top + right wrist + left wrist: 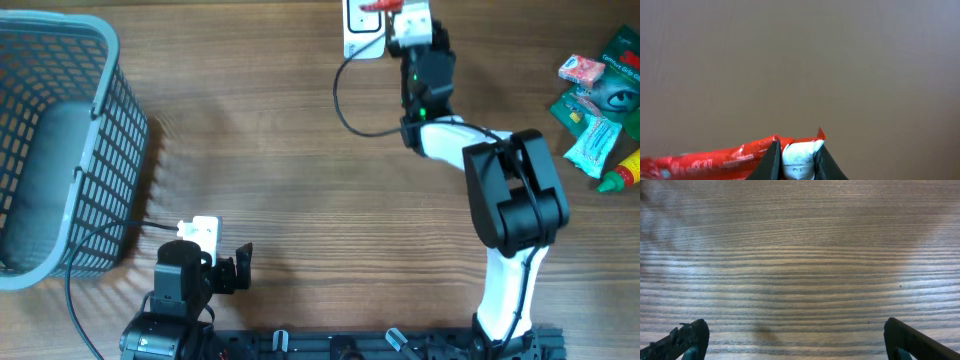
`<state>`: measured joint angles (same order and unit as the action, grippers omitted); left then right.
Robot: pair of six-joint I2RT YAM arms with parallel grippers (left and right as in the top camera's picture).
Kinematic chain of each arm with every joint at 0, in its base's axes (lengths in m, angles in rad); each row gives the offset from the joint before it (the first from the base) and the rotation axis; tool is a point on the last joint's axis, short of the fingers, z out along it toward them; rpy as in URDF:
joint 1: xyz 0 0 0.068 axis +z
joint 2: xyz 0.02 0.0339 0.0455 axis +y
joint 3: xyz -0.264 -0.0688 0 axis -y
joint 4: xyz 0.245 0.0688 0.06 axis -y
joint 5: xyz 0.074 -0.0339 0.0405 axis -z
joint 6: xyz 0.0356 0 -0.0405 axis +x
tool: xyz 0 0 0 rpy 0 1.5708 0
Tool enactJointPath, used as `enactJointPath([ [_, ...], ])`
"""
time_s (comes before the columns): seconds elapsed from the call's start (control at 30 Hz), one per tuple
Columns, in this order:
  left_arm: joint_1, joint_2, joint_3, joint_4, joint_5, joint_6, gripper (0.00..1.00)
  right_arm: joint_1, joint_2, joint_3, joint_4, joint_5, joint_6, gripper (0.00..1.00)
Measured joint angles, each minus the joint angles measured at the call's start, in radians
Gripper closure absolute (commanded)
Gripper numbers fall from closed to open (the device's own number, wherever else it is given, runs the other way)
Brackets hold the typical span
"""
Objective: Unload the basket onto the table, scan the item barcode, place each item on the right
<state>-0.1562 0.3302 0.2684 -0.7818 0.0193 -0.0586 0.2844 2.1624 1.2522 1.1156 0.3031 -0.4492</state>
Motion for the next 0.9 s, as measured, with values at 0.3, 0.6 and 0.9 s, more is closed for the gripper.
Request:
enactJointPath([
  [0.3, 0.000, 0.000, 0.000, 0.000, 0.000, 0.000, 0.00, 0.001, 0.159, 0.241, 0.003, -0.051, -0.341, 0.95],
  [0.6, 0.000, 0.000, 0.000, 0.000, 0.000, 0.000, 0.00, 0.001, 0.275, 0.269, 0.087, -0.044, -0.440, 0.95],
  [0.9, 0.000, 0.000, 0.000, 0.000, 0.000, 0.000, 0.00, 0.010, 0.286, 0.290, -0.018, -0.044, -0.423, 0.95],
])
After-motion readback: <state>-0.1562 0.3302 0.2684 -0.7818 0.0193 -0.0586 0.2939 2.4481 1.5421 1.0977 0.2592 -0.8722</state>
